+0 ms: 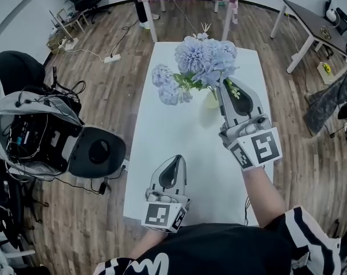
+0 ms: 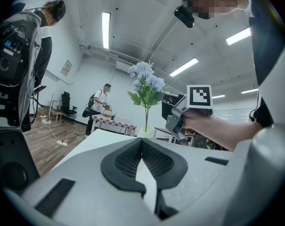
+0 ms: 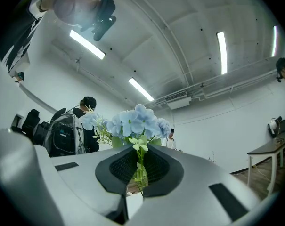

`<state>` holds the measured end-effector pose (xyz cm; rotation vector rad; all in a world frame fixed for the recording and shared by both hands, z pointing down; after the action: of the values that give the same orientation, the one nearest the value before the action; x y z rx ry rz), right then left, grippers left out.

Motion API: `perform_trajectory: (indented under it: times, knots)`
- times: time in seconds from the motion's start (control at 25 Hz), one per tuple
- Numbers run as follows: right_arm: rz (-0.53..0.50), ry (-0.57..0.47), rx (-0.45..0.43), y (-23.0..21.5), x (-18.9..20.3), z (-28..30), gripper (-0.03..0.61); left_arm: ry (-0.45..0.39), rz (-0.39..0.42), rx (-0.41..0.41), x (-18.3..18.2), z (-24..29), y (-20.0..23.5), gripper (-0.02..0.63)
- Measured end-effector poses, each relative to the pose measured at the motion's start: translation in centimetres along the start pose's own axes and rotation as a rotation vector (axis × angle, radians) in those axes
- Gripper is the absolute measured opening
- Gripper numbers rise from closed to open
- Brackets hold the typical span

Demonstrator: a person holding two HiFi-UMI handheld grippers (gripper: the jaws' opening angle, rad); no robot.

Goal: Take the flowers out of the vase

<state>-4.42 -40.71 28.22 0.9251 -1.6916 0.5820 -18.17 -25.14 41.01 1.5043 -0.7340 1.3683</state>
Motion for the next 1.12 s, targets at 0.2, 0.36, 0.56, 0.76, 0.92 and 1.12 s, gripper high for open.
perform_trajectory:
  times: [0.2, 0.36, 0.56, 0.76, 0.92, 1.12]
  knots:
    - [0.021, -0.011, -0.005, 0.6, -0.8, -0.6, 0.026, -0.009, 0.009, 0.004, -0.2, -0.8, -0.3, 0.005]
    - [0.024, -0.026, -0.010, 0.4, -1.0, -0.9, 0.026, -0.011, 0.015, 0.004, 0.3, -0.7, -0.8, 0.005]
    - [0.027, -0.043, -0.011, 0.5, -1.9, -0.9, 0.026, -0.018, 0.021, 0.003, 0.0, -0.7, -1.0, 0.005]
    - [0.034, -0.061, -0.017, 0.5, -2.6, -1.4, 0.026, -0.025, 0.012, 0.003, 0.1, -0.9, -1.7, 0.005]
    - [0.047, -0.072, -0.023, 0.2, -3.1, -1.8, 0.026, -0.030, 0.015, -0.005, 0.1, -0.8, -2.4, 0.005]
    - [0.062, -0.095, -0.036, 0.6, -4.0, -2.3, 0.026, -0.042, 0.028, -0.022, -0.2, -1.5, -2.9, 0.005]
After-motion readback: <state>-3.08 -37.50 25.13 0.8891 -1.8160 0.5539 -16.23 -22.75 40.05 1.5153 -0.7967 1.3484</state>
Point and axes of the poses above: the fingertips, and each gripper's own axes: z forward along the fingers, y to its left, x out of its underside, the point moved 6 cm from there along -z, backward along the fingers, and after that the axes turned 6 degrees about x, right-handed, at the moved point
